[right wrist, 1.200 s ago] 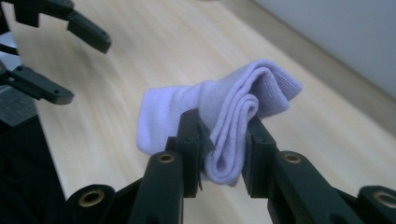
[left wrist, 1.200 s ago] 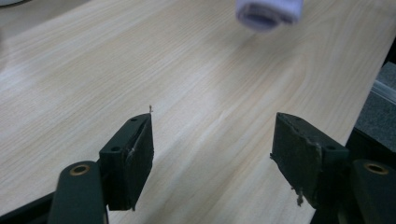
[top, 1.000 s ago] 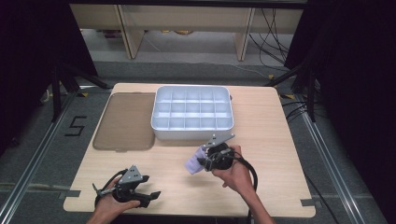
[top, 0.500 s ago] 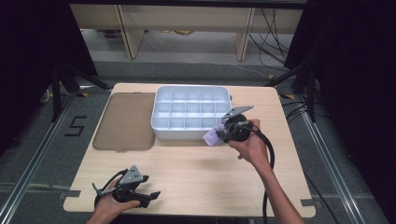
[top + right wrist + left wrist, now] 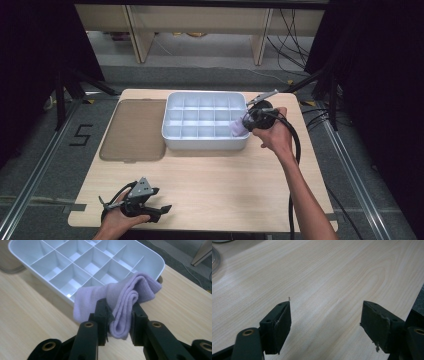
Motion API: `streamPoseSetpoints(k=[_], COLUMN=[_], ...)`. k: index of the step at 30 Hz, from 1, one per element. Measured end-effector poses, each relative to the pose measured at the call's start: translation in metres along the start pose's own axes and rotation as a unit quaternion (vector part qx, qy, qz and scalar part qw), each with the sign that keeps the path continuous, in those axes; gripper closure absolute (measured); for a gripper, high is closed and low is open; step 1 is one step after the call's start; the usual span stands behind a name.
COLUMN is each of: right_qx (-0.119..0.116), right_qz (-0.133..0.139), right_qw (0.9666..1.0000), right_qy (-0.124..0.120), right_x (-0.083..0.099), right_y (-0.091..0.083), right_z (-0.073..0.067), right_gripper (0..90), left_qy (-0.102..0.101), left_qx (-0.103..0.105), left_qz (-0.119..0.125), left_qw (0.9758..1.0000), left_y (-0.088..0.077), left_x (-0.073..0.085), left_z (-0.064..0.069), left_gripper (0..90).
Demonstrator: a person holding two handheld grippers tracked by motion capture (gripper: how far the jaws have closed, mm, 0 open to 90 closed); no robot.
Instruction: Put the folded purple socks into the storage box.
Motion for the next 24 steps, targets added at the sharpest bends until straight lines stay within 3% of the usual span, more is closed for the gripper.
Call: streamPoseSetpoints(k=[2, 5, 6, 12, 13, 14, 20, 24], right_qx=[0.006, 0.011, 0.014, 0.025, 0.025, 0.025, 0.027, 0.040], right_qz=[-0.001, -0.010, -0.013, -0.047, -0.053, -0.053, -0.078, -0.104], right_qw=[1.0000, 0.9999, 0.9998, 0.9985, 0.9981, 0.9981, 0.9963, 0.9931], right_qy=[-0.006, -0.004, -0.006, -0.009, -0.016, -0.016, -0.021, -0.036], right_x=[-0.003, -0.007, -0.008, -0.009, -0.010, -0.010, -0.010, -0.004], right_y=[0.003, 0.009, 0.012, 0.031, 0.036, 0.036, 0.055, 0.073], right_z=[0.005, 0.010, 0.011, 0.016, 0.018, 0.018, 0.015, 0.014], right_gripper=[72.4, 72.4, 72.4, 72.4, 72.4, 72.4, 72.4, 72.4], left_qy=[0.012, 0.013, 0.000, 0.015, -0.001, 0.012, 0.011, 0.013], left_qx=[0.000, -0.001, 0.000, -0.001, 0.001, -0.002, -0.004, -0.002], left_qz=[-0.004, -0.003, -0.001, -0.002, 0.004, 0.000, 0.002, 0.000], left_qw=[0.9999, 0.9999, 1.0000, 0.9999, 1.0000, 0.9999, 0.9999, 0.9999], left_y=[0.000, 0.000, 0.000, -0.001, 0.000, -0.001, -0.002, -0.002], left_x=[0.000, 0.000, 0.000, -0.001, 0.000, 0.000, -0.001, -0.001], left_z=[-0.001, -0.001, 0.000, -0.001, 0.000, -0.002, -0.003, -0.002], left_gripper=[24.0, 24.0, 24.0, 24.0, 24.0, 24.0, 24.0, 24.0])
Point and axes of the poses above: each handheld gripper's, and its own axes: y roughly forward along the jaws, x roughly out of its underside, z roughly to its right, the point moved 7 cm from there along y, roughly forward along the jaws, and after that the axes turned 5 degrees about x, right-handed, at the moved point
